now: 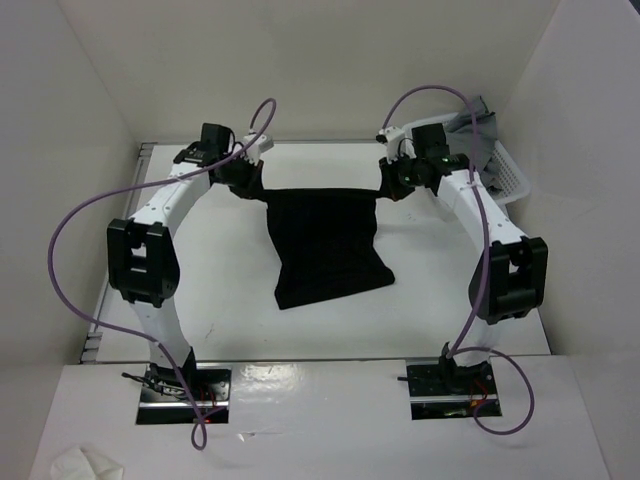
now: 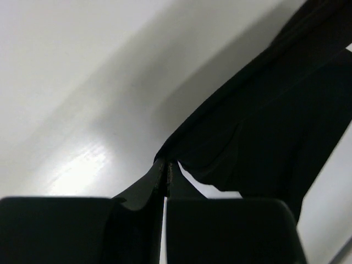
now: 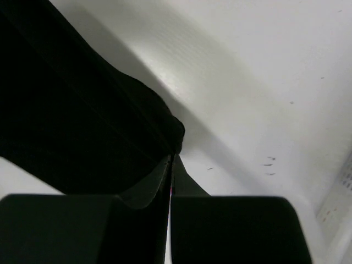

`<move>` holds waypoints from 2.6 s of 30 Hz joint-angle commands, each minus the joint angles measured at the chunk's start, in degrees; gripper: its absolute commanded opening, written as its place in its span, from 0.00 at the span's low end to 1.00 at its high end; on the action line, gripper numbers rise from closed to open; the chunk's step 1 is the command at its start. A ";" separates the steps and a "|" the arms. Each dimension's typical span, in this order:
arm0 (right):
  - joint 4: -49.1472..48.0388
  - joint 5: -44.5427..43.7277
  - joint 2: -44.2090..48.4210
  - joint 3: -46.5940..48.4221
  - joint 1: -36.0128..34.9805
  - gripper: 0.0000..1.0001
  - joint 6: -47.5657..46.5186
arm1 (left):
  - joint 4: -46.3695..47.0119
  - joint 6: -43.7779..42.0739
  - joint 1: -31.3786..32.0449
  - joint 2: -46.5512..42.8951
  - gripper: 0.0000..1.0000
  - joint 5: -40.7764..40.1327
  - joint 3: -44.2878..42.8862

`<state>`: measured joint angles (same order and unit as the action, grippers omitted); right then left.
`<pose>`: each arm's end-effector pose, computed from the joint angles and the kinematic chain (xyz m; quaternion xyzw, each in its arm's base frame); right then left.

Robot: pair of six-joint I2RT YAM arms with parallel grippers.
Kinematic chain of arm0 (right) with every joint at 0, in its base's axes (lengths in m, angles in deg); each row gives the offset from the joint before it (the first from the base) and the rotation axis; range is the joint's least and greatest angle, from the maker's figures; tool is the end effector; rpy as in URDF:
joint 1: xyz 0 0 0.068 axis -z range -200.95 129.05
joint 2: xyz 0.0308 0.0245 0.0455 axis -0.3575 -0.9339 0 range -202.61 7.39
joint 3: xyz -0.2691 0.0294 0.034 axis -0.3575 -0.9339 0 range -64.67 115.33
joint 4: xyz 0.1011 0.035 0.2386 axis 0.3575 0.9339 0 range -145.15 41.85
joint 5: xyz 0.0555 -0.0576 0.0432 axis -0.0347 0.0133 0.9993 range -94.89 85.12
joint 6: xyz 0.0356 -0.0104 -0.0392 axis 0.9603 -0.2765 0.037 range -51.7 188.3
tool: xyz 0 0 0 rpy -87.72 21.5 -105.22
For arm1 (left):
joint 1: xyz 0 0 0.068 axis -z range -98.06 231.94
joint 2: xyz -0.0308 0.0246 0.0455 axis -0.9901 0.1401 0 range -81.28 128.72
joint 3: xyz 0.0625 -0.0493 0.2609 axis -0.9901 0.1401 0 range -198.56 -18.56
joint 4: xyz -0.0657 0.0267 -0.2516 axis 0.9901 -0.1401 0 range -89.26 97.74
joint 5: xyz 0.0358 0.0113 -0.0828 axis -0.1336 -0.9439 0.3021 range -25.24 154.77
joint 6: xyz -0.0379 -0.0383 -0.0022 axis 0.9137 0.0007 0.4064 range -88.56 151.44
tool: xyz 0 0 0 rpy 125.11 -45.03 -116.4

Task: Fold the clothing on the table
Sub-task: Flatten the skirt out

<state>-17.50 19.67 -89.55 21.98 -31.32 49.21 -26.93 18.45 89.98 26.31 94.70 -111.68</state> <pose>0.3662 0.0821 0.3119 -0.3057 0.8626 0.1712 0.3648 0.4139 -0.0762 0.2826 0.2538 0.8737 -0.2272 0.3474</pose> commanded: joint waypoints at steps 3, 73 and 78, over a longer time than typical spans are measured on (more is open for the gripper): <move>-8.90 -10.75 -1.57 2.55 0.44 0.00 0.81 | 3.39 1.04 -0.65 1.92 0.00 -10.85 -9.87; -4.26 -16.47 -24.69 16.18 -4.66 0.96 2.83 | 15.25 8.42 19.74 8.42 1.00 -11.39 10.33; -3.73 -15.77 -25.75 16.71 -4.13 0.96 3.36 | 14.20 8.42 20.27 8.42 1.00 -10.86 9.19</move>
<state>-22.47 2.23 -114.69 36.36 -35.28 51.40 -13.36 25.88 109.73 34.00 82.70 -99.88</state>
